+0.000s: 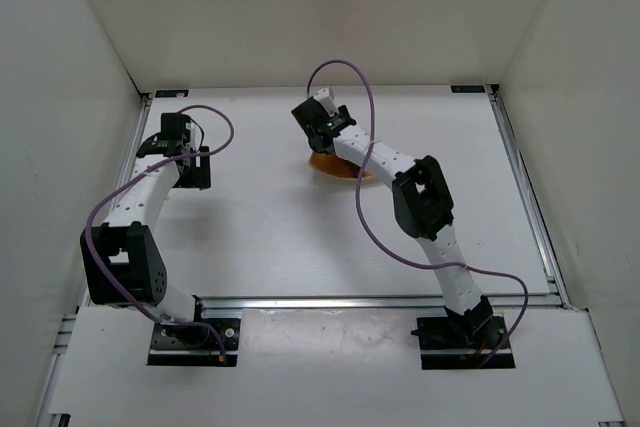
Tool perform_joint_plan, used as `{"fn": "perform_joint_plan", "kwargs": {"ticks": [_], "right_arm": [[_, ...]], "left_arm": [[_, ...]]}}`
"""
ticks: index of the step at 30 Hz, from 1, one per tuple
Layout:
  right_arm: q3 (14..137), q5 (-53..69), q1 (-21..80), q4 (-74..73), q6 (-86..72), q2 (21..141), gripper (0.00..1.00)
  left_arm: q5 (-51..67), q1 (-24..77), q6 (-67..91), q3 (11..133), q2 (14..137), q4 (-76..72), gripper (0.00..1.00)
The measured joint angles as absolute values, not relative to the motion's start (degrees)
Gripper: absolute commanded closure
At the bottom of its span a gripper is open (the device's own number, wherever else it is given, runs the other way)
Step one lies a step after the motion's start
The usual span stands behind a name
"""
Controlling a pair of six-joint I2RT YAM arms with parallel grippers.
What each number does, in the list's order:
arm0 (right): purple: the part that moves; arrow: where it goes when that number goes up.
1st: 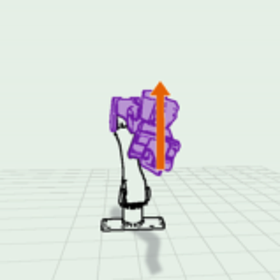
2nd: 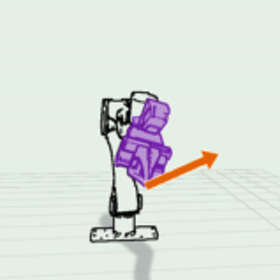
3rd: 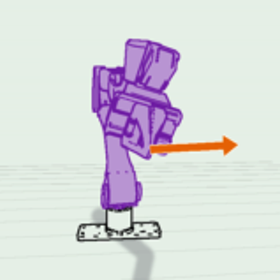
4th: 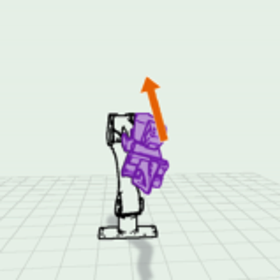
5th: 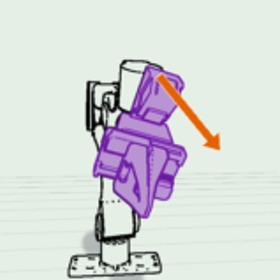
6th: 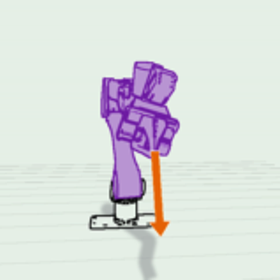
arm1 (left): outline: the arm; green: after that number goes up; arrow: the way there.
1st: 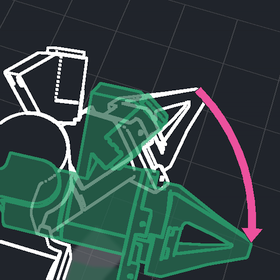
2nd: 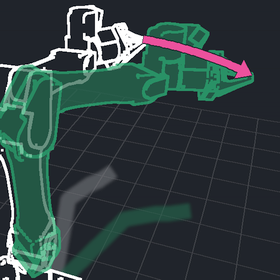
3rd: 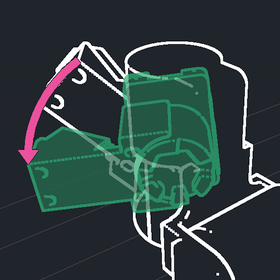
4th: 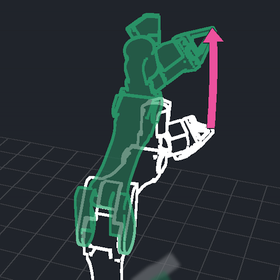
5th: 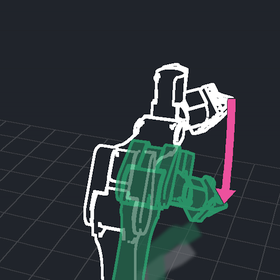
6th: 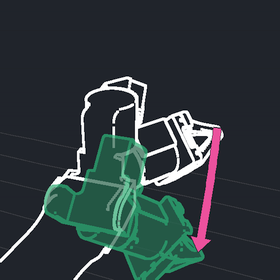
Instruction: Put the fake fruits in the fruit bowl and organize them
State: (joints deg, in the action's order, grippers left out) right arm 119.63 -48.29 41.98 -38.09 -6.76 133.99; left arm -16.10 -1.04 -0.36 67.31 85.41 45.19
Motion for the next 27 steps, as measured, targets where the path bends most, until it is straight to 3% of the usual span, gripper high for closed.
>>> {"fn": "perform_joint_plan", "kwargs": {"ticks": [1,5,14,22,27], "right_arm": [[118.4,-48.5,41.9,-37.5,-6.9,133.6,0.19],[115.4,-49.3,41.4,-37.2,-7.5,130.9,0.0],[110.0,-46.7,40.7,-39.9,-12.6,120.9,0.0],[97.4,-38.0,38.9,-38.8,-19.7,91.8,0.0],[81.0,-28.0,27.5,-37.0,-26.5,74.3,0.0]], "left_arm": [[-16.1,-1.1,-0.4,67.3,85.4,45.2,0.0],[-16.1,-1.1,-0.4,67.2,85.4,45.2,0.0],[-16.1,-1.1,-0.4,67.2,85.4,45.5,0.0],[-16.1,-1.4,-0.4,67.2,85.4,45.5,0.0],[-16.1,-1.7,-0.4,67.2,85.4,45.5,0.0]]}}
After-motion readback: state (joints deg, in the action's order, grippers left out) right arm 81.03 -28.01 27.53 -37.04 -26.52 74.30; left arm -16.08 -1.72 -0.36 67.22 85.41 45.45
